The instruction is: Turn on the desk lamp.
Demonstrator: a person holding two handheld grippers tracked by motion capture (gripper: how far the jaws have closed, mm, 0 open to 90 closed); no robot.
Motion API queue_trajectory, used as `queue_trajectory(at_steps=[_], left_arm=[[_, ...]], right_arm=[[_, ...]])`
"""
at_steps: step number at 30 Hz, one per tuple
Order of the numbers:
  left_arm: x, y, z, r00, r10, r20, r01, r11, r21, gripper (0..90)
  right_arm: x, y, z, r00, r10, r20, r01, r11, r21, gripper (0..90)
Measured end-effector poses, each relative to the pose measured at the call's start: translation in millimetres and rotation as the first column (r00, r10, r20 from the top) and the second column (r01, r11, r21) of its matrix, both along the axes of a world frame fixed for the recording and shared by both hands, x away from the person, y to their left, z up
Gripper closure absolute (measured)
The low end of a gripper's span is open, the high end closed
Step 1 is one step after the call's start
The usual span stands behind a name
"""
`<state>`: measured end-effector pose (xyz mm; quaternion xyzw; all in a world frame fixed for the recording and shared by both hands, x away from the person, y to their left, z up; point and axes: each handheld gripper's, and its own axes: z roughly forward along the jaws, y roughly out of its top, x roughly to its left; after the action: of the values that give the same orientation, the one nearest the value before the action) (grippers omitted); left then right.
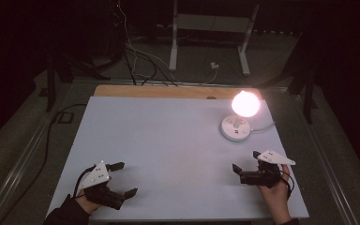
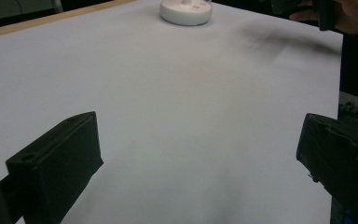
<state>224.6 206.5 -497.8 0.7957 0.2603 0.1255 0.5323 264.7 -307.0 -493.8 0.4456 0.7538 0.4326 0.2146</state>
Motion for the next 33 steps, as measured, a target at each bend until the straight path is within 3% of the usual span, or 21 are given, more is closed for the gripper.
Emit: queue_trajectory(at_steps=[13, 19, 33], left_arm=[[0.0, -0.2, -0.5, 1.0, -0.001, -0.001, 0.001, 1.0, 0.006, 0.3], [0.3, -1.2, -0.8, 1.0, -0.008, -0.001, 0.008, 0.9999, 0.011, 0.3], [0.8, -0.6, -0.4, 1.0, -0.006, -0.006, 0.006, 1.0, 0.007, 0.3]], right_arm=[[-17.5, -10.6, -17.1, 0.9967, 0.02, -0.079, -0.022, 0.999, -0.025, 0.0], [-15.3, -5.5, -18.7, 0.997, 0.044, -0.064, -0.05, 0.994, -0.092, 0.0], [-10.9, -2.4, -19.6, 0.9955, 0.069, -0.066, -0.073, 0.995, -0.068, 0.0]])
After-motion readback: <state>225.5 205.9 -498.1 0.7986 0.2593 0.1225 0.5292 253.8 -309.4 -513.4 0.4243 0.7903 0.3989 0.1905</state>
